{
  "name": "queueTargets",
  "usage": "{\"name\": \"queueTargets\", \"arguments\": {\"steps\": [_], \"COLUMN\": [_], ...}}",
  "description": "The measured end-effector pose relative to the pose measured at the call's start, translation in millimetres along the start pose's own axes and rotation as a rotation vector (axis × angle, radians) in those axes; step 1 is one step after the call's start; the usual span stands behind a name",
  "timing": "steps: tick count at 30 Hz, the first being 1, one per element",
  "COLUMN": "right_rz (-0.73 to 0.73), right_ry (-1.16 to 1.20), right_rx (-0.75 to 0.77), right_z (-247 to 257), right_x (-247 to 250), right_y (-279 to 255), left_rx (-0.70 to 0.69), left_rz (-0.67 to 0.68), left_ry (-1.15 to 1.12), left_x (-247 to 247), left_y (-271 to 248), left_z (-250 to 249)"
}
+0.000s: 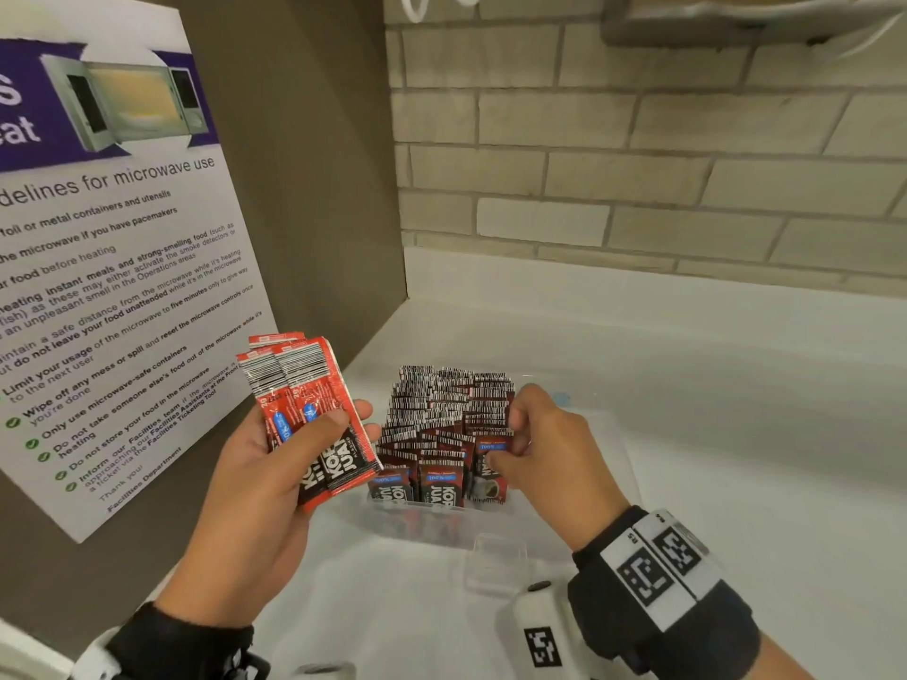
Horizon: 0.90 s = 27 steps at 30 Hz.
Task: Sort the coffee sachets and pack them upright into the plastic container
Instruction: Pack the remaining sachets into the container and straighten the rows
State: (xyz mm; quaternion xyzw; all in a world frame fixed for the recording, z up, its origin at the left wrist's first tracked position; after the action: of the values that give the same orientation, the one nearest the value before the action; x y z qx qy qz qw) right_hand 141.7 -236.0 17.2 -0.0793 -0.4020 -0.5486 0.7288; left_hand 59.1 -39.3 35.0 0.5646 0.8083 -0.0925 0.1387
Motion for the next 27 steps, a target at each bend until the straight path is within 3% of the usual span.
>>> {"name": "queueTargets", "arguments": {"steps": [12,16,18,21,23,27], "right_rz": [0.035,-0.103,-0.131,0.051,0.099,-0.108], "right_ry": [0.080,0.087,0.200,0.606,0.768,0.736], "right_rx": [-0.055,0.026,0.056,0.048,0.073,0.128], "right_z": [3.8,14.2,26.2,46.6,54.3,54.9], "right_x": [8.5,25.3,29.2,11.2,-1.9,1.9], "right_y": [-3.1,-3.4,-2.3,-4.6,-8.1,-7.2], "left_rx": [0.045,0.036,0.039,0.040,0.030,0.005], "left_rz": [0.032,0.057,0.086,0.132,0.147,0.118], "left_ry": [-0.023,-0.032,-0.025,-0.003,0.044,0.071], "left_x": [-6.4,-12.4,-19.2,-34.1,-44.2,-49.3], "left_y": [-1.2,-1.7,-0.6,2.4,3.3,5.1], "left_z": [5.9,2.2,0.7,0.2,0.0,-3.0]}}
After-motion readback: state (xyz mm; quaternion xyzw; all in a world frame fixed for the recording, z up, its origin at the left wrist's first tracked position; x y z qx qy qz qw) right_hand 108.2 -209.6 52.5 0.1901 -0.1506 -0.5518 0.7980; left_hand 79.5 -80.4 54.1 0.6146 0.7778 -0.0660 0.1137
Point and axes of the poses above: each hand's wrist, its own y-axis towards the middle knuckle, its own x-axis out of the back of the hand, z = x × y, the point moved 3 cm from there along y, towards the middle knuckle, and after that the axes turned 8 degrees about x, right-handed, at the moved point
